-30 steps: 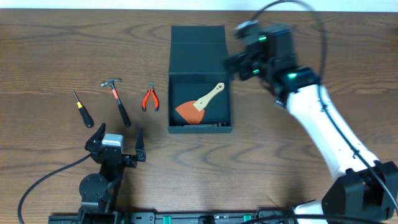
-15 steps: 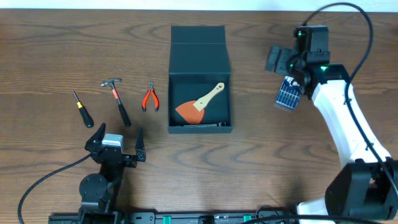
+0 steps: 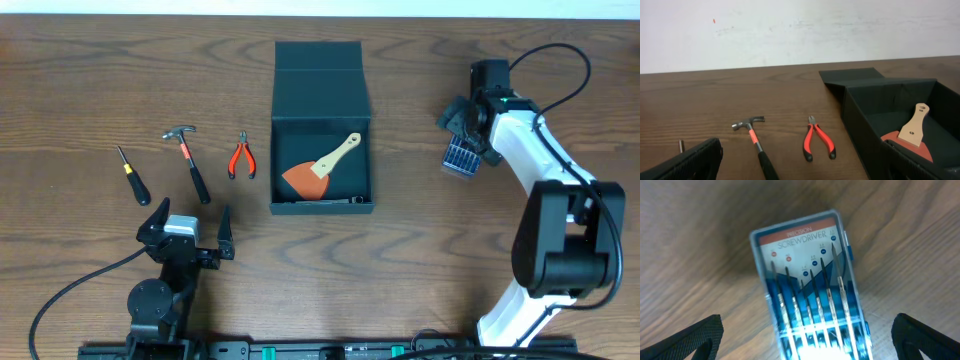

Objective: Pack container
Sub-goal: 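Move the right gripper to the blue screwdriver set case and grasp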

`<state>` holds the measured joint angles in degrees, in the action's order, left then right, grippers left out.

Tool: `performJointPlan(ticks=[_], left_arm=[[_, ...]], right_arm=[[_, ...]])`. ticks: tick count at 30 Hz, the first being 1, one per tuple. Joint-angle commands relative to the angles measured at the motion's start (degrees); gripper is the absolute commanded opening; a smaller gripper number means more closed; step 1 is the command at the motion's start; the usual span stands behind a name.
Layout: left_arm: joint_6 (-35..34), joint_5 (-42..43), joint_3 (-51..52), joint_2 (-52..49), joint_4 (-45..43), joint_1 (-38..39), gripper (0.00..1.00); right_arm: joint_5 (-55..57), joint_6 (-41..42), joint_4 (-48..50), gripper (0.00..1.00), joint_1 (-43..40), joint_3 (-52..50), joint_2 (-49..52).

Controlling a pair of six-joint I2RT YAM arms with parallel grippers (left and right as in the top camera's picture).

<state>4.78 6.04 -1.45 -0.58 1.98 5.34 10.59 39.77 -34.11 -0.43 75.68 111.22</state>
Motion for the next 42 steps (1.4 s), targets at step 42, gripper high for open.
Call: performJointPlan(ticks=[42], left_arm=[[0.57,1.25,1.22,0.35,1.57,0.04,0.98]], right_arm=[[1.18,-3.67,3.67,0.69,-0.39,0.28,8.7]])
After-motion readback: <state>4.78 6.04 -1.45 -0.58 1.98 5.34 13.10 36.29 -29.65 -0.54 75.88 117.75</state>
